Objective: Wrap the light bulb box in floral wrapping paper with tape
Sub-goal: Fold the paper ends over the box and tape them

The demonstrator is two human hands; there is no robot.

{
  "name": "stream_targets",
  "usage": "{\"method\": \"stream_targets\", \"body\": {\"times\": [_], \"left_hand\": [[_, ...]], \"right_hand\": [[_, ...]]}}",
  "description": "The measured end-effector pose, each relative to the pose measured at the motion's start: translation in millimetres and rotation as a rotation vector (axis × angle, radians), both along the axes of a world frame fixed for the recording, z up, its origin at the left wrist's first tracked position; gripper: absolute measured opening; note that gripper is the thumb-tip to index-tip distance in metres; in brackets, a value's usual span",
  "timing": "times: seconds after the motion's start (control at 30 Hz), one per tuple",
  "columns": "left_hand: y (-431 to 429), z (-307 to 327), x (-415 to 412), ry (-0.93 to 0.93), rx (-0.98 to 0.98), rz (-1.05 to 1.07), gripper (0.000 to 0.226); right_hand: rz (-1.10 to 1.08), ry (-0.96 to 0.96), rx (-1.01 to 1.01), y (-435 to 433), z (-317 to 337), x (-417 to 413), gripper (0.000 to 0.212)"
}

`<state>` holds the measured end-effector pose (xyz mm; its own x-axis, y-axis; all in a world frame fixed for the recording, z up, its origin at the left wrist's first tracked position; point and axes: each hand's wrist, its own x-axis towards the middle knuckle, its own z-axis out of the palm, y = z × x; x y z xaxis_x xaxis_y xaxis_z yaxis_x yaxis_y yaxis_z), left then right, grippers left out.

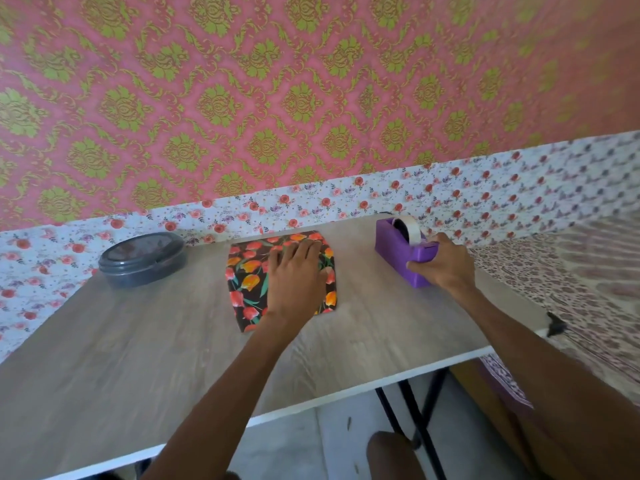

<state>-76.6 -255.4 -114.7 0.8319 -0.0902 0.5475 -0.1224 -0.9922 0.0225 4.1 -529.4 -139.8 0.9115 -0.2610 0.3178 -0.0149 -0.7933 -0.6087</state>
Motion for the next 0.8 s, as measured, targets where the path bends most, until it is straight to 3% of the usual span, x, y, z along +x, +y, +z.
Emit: {"method": "stream_targets", "body": {"times": [0.17,0.4,0.6,0.67,0.73,0.8], "left_hand": [[-4,-1,2,-0.017,-0.002,-0.014,0.051],[-1,-6,6,-0.034,0.008,-0.015,0.05],[2,-8,8,-0.072,0.005,-0.045,0.05],[2,-8,6,-0.083,-0.018,-0.087,0.052],[4,-6,3,-0.146,0.0,-0.119,0.054],[14,-4,-1,-0.252,0.001,-0.091,0.055]], "right_hand": [[-0.022,-0.014,0.021,-49,-3,-4,0.066],[-0.009,-0.008,0.015,-55,-6,10,0.068],[-0.004,0.031,-0.062,-48,-7,9,0.084],[-0.048,-0.053,-0.17,-38,0,-1,0.091],[-0.002,-0.235,-0.189,-17,13,-12,0.071],[0.204,-0.336,-0.011,17,30,-26,0.044]]}}
